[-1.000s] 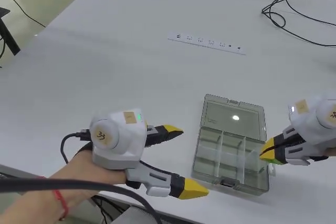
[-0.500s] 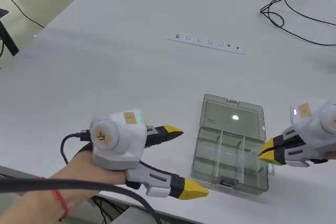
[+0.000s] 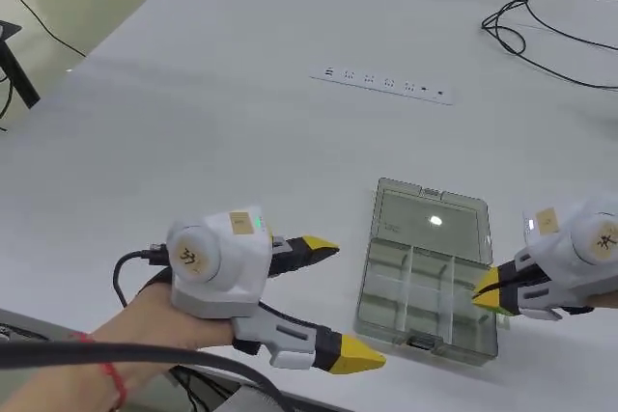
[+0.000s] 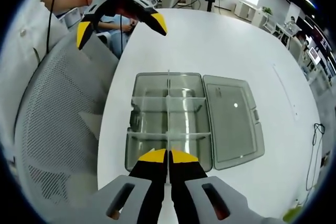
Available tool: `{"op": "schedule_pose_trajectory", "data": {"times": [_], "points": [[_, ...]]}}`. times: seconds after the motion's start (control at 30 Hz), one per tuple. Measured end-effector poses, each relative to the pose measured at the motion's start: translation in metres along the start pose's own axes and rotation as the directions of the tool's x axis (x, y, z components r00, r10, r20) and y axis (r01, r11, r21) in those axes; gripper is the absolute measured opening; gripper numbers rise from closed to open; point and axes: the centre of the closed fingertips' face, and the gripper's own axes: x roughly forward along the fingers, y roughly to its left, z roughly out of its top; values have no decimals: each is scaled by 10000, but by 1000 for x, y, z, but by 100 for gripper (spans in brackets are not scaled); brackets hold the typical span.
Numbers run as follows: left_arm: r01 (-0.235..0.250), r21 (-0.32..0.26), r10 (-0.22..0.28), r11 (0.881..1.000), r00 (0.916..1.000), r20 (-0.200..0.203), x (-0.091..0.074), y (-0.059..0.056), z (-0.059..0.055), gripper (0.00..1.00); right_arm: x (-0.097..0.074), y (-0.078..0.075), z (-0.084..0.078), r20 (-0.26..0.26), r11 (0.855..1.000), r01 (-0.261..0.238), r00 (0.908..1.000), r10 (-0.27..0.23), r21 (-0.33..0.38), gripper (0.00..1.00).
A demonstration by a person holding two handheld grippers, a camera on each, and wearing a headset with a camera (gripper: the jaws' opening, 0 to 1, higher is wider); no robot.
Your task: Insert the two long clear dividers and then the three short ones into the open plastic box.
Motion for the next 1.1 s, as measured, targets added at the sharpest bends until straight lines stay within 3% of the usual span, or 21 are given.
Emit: {"op": "schedule_pose_trajectory", "data": {"times": [0.63, 1.1], "points": [[17, -15, -17, 10000, 10000, -22, 0, 1, 1, 84, 15, -1, -9, -349, 9998, 31, 9994, -38, -205, 3], [-11, -42, 11, 10000, 10000, -16, 0, 2, 1, 84, 18, 0, -10, -468, 9996, 73, 9989, -86, -273, 3]]}}
